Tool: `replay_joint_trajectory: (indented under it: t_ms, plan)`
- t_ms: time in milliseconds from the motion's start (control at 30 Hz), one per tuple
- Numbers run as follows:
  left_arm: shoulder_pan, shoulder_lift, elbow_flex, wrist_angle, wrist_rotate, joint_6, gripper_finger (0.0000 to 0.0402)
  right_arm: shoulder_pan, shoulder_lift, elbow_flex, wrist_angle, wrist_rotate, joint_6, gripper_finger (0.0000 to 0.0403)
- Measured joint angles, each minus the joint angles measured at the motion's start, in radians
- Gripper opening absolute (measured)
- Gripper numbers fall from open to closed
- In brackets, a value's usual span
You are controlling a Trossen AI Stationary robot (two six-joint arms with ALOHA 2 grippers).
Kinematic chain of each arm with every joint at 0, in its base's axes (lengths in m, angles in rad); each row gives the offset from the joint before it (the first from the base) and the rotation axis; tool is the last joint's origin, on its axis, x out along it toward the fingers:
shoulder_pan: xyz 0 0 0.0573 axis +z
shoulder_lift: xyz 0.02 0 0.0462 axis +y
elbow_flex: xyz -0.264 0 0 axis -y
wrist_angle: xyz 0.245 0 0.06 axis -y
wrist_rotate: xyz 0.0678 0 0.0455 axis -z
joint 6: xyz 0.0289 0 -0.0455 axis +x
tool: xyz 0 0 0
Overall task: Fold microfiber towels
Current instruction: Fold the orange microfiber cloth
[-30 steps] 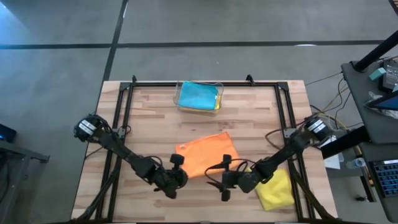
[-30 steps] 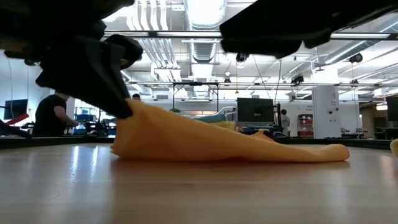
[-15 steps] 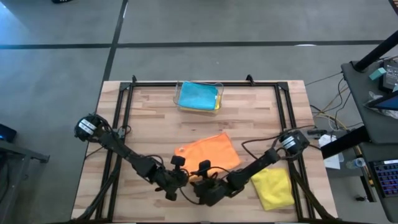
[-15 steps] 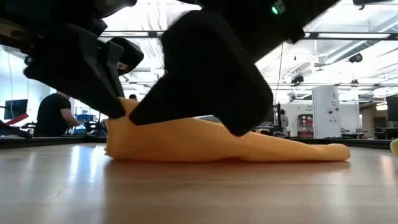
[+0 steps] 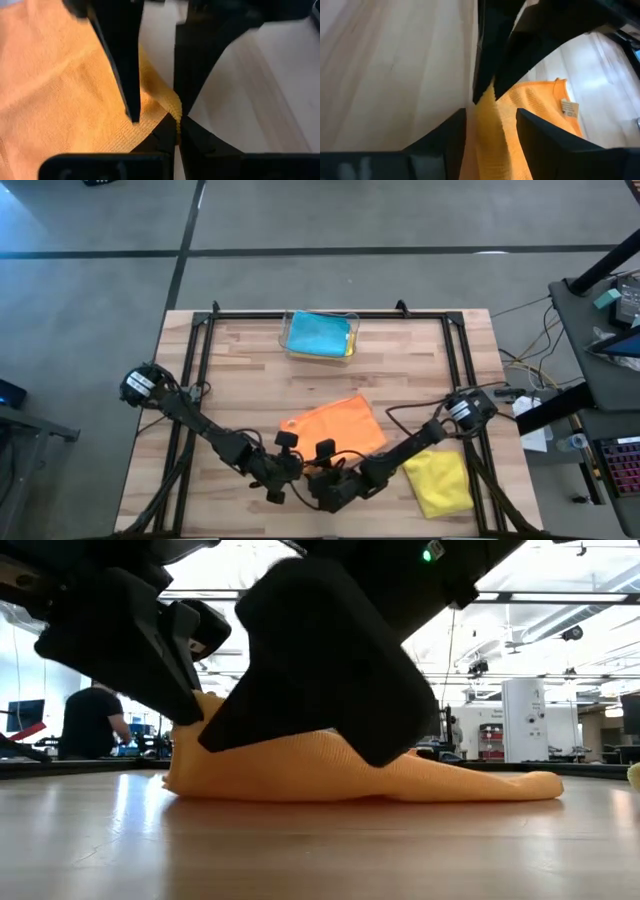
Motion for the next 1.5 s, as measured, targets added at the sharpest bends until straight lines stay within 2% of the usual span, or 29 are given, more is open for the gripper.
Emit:
replay_joint_trajectory:
  t_ms: [233,500,567,733,1000,1267,1433,1500]
  plan:
    - [0.000,-0.001,0.000,0.059,0.039,0.014,0.0000,-0.005,0.009,0.000,0.000,-0.042,-0.001,0.0123]
    - [0.000,-0.002,0.000,0.058,0.039,0.038,0.0000,-0.006,0.009,0.000,-0.003,-0.079,-0.032,0.0026]
    - [0.002,-0.002,0.000,0.057,0.039,0.050,0.0001,-0.006,0.009,0.000,-0.004,-0.086,-0.034,0.0013]
    - [0.002,-0.054,0.014,0.005,0.049,0.143,0.0038,-0.006,0.000,0.000,-0.016,-0.086,-0.013,0.0009]
    - [-0.017,-0.188,-0.040,-0.191,-0.043,0.114,0.0123,0.001,-0.040,-0.008,-0.101,-0.052,0.082,0.0009]
    - [-0.060,-0.169,-0.160,-0.156,-0.082,0.117,0.0176,0.028,-0.110,-0.095,-0.072,-0.017,0.166,0.0009]
    - [-0.075,-0.169,-0.191,-0.109,-0.191,0.236,0.0183,0.038,-0.161,-0.193,0.030,-0.005,0.187,0.0008]
    - [-0.074,-0.153,-0.191,-0.072,-0.198,0.278,0.0183,0.042,-0.185,-0.231,0.090,-0.006,0.187,0.0008]
